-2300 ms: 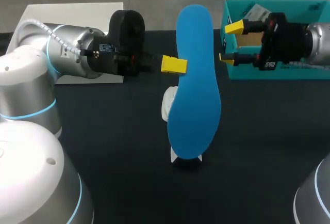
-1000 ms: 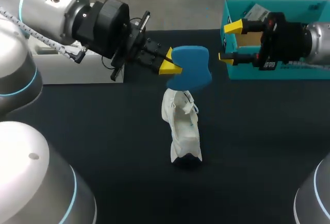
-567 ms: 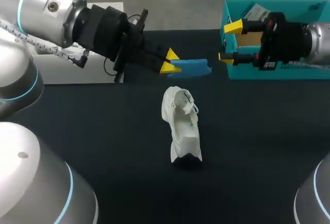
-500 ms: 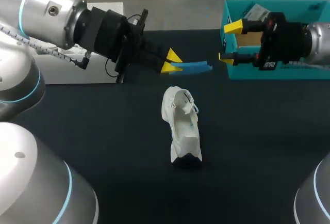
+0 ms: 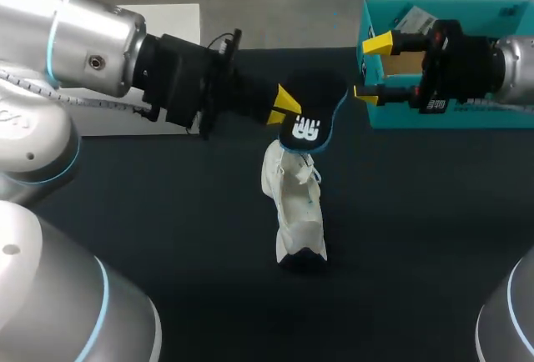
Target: Take the shoe out of the shoebox, open the shoe tongue, remove and reinsert the insole, then place the shoe into the shoebox
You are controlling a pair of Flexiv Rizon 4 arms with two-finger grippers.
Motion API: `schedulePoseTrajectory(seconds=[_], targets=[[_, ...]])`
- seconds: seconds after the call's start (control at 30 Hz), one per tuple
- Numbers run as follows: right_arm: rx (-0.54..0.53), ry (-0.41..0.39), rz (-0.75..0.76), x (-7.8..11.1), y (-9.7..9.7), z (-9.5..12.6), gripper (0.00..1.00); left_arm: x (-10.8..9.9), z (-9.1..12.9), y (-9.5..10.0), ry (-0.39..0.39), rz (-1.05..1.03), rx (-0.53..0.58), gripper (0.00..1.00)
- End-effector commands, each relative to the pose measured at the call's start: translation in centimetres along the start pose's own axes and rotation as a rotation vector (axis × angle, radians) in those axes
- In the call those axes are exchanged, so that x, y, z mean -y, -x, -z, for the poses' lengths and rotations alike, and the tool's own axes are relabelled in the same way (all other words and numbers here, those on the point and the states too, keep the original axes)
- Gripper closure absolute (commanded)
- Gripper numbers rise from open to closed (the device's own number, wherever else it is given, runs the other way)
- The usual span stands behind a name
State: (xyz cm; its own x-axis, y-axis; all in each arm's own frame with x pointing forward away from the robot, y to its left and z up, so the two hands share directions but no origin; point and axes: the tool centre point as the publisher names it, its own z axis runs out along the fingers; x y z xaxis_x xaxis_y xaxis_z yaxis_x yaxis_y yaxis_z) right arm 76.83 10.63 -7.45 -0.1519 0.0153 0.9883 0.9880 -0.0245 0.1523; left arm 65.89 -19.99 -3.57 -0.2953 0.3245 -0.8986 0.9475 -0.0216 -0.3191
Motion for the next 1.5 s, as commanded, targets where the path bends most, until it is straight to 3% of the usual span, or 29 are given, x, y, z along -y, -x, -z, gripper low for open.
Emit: schedulePoseTrajectory(seconds=[0.03,0.2,0.37,0.67,1.1,1.23,1.27,1.33,1.43,1.5], targets=[[0.001,0.002,-0.001,0.0,0.0,-0.1,0.00,0.5,-0.1,-0.1,0.076,-0.225,-0.002,1.00],[0.001,0.002,-0.001,0.0,0.0,-0.1,0.00,0.5,-0.1,-0.1,0.076,-0.225,-0.002,1.00],[0.001,0.002,-0.001,0.0,0.0,-0.1,0.00,-1.8,-1.1,-1.0,0.113,-0.186,0.008,1.00],[0.001,0.002,-0.001,0.0,0.0,-0.1,0.00,-6.0,-3.5,-2.4,0.223,-0.294,0.018,1.00],[-0.009,-0.033,-0.054,-0.6,0.6,-2.0,0.00,-8.3,-5.4,-2.4,0.265,-0.342,0.022,1.00],[-0.012,-0.034,-0.068,-0.6,0.7,-2.1,0.52,-8.7,-5.5,-2.2,0.274,-0.352,0.023,1.00],[-0.013,-0.035,-0.072,-0.5,0.8,-2.1,0.58,-8.7,-5.4,-2.1,0.275,-0.354,0.025,1.00],[-0.016,-0.039,-0.080,-0.5,1.0,-2.1,0.66,-8.8,-5.4,-2.0,0.275,-0.357,0.028,1.00],[-0.023,-0.044,-0.089,-0.4,1.2,-2.2,0.67,-8.9,-5.3,-1.9,0.274,-0.372,0.023,1.00],[-0.026,-0.048,-0.093,-0.3,1.4,-2.2,0.74,-9.0,-5.4,-1.9,0.271,-0.375,0.021,1.00]])
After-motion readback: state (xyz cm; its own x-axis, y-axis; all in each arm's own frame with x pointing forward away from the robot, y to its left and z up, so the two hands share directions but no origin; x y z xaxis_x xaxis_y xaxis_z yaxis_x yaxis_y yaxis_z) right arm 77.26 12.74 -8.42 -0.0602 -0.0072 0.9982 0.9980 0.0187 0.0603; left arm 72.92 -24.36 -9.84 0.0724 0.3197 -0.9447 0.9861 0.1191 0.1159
